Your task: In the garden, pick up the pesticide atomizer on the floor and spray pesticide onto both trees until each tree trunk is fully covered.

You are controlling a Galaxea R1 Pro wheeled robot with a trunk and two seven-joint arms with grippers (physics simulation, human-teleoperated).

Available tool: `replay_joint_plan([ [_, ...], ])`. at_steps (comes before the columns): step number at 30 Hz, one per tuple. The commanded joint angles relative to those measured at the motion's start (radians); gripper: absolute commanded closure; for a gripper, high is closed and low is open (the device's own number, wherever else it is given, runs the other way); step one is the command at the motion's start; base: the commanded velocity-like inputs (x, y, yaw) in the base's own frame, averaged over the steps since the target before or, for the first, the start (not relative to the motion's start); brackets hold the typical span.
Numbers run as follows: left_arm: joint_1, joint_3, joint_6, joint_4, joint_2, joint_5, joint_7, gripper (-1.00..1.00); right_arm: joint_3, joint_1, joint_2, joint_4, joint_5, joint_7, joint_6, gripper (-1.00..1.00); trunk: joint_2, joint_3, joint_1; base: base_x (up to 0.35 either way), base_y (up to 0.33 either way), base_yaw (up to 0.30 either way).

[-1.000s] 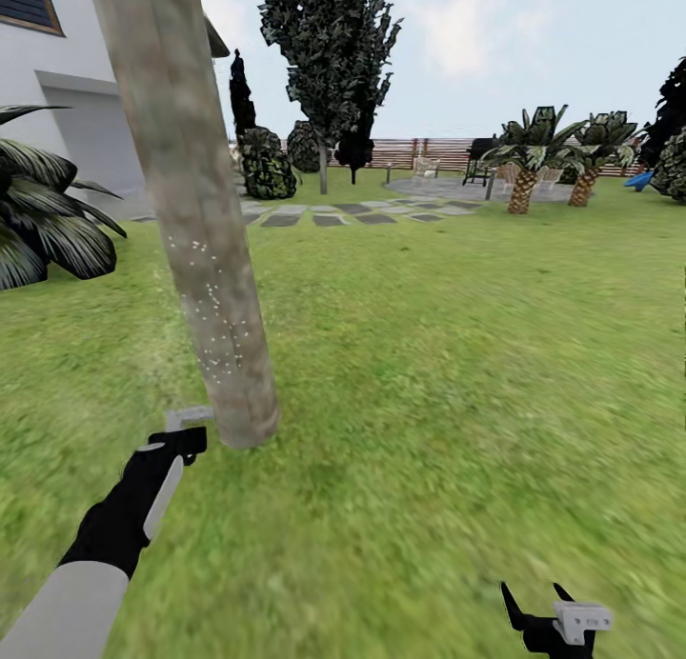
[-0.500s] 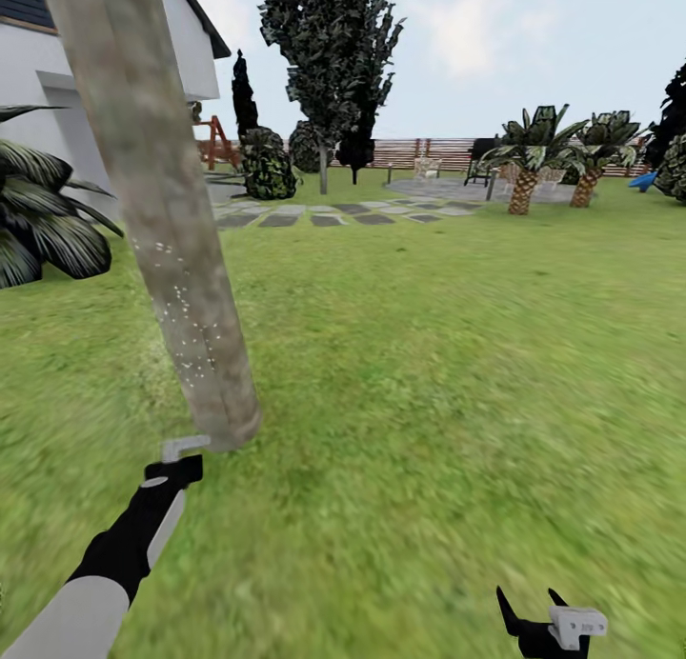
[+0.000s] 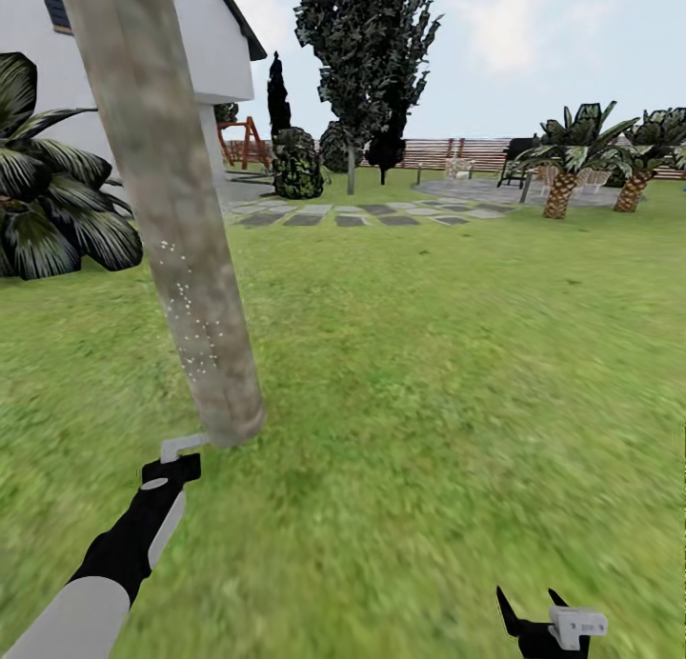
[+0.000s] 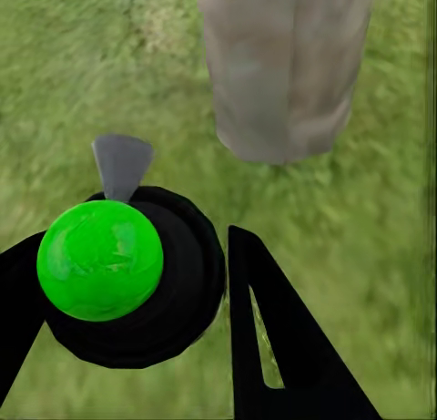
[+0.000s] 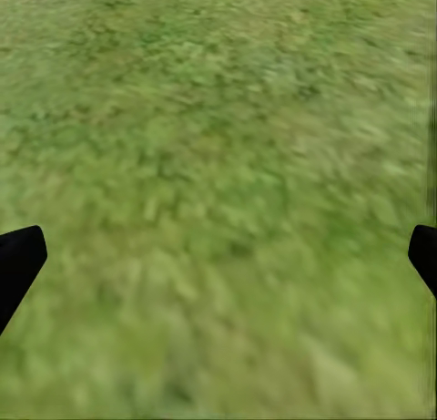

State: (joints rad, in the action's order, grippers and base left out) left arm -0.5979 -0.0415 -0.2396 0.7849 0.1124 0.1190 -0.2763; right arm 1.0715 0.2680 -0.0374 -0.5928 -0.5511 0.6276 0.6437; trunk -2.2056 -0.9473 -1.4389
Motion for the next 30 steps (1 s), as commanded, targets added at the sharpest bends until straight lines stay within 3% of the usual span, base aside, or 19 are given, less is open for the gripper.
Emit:
replay_joint_plan([
  [1,-0.001,0.002,-0.004,0.002,0.0,0.01,-0.005,1.0,0.008,0.002,-0.001,-0.002,-0.006,0.007,0.004,-1.0,0.0,-0.001,0.0,0.144,-0.272,0.004],
  [16,0.0,0.0,-0.004,0.002,-0.013,0.005,-0.007,1.0,0.01,0.002,0.001,-0.004,-0.006,0.007,0.005,-1.0,0.0,-0.001,0.0,0.147,-0.271,0.012],
  [30,0.0,-0.003,-0.005,0.002,-0.011,0.007,-0.007,1.0,0.008,0.002,-0.002,-0.002,-0.006,0.007,0.004,-1.0,0.0,-0.001,0.0,0.14,-0.27,0.257],
])
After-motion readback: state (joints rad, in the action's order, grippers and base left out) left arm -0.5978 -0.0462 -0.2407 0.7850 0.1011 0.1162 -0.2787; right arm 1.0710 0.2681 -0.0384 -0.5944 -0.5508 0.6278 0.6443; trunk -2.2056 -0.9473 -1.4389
